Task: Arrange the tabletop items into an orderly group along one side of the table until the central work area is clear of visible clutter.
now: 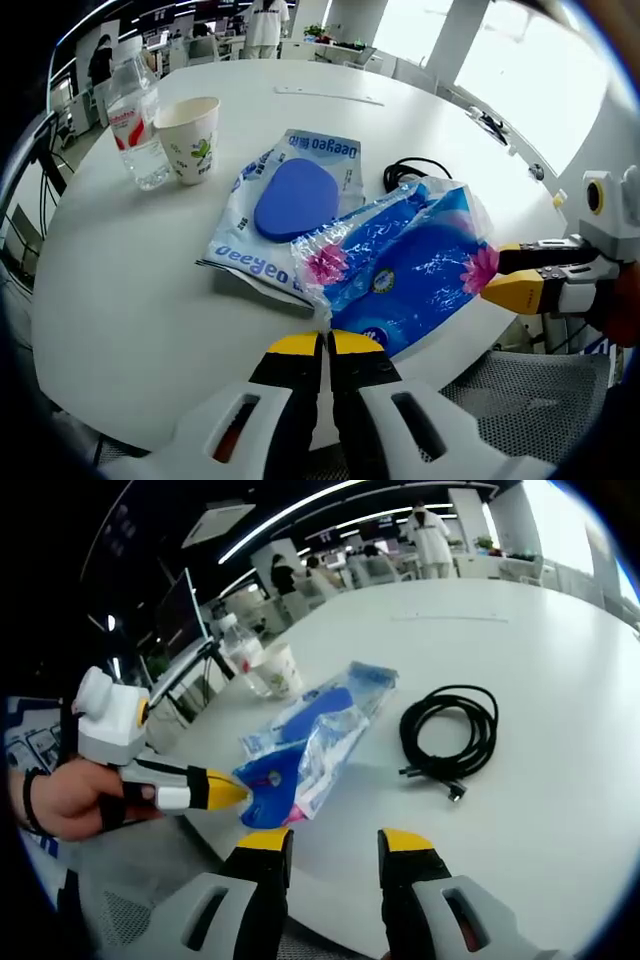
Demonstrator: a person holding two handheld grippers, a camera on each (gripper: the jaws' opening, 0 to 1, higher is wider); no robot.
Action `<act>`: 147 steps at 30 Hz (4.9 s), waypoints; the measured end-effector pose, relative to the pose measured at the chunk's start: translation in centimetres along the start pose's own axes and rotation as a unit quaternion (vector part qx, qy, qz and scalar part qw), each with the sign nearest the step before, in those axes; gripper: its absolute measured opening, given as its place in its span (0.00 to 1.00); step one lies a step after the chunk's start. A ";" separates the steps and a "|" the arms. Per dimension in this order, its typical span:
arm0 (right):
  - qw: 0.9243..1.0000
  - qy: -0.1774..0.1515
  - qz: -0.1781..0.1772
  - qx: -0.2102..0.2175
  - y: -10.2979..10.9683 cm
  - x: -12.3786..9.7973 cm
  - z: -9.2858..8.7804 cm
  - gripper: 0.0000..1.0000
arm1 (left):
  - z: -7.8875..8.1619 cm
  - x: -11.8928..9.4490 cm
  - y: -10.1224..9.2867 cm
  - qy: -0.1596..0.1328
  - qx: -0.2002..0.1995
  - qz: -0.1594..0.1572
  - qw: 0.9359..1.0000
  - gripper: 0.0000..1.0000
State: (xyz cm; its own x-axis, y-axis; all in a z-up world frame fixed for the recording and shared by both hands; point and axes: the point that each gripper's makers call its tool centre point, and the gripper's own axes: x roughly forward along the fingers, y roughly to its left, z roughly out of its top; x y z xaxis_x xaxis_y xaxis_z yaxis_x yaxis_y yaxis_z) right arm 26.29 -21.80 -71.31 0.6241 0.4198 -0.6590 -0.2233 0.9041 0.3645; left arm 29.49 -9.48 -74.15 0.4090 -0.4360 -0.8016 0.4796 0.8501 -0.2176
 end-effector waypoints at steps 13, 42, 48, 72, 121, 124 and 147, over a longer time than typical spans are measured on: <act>1.000 0.001 0.010 0.005 0.9 -0.2 -0.7 0.33 | -0.2 0.0 -0.1 0.002 -0.005 -0.001 1.000 0.00; 0.999 0.006 -0.022 0.025 -3.2 -0.2 0.7 0.02 | 3.3 0.7 -4.0 -0.014 0.010 -0.046 0.999 0.00; 0.999 -0.014 -0.031 0.032 -5.1 -0.9 2.6 0.01 | 6.2 1.5 -5.6 -0.021 0.045 -0.056 0.997 0.00; 0.996 -0.055 -0.065 0.018 -13.8 -2.0 10.7 0.00 | 16.2 6.5 -10.1 -0.021 0.080 -0.088 0.993 0.00; 0.994 -0.033 -0.087 0.055 -22.3 6.2 12.9 0.00 | 18.8 16.8 -8.2 0.008 0.026 -0.064 0.998 0.00; 0.994 -0.029 -0.085 0.055 -22.1 6.1 12.2 0.00 | 18.5 16.7 -8.3 0.010 0.029 -0.063 0.998 0.00; 0.994 -0.026 -0.089 0.057 -22.7 4.6 11.0 0.00 | 16.8 15.9 -10.0 0.010 -0.005 -0.072 0.997 0.00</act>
State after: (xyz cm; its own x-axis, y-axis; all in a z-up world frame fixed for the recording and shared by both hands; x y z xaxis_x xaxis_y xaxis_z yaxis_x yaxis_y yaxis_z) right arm 42.50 -41.25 -75.35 0.6852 0.2460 -0.6856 -0.0211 0.9476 0.3188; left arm 44.29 -29.87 -75.37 0.3202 -0.5476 -0.7731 0.5237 0.7823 -0.3372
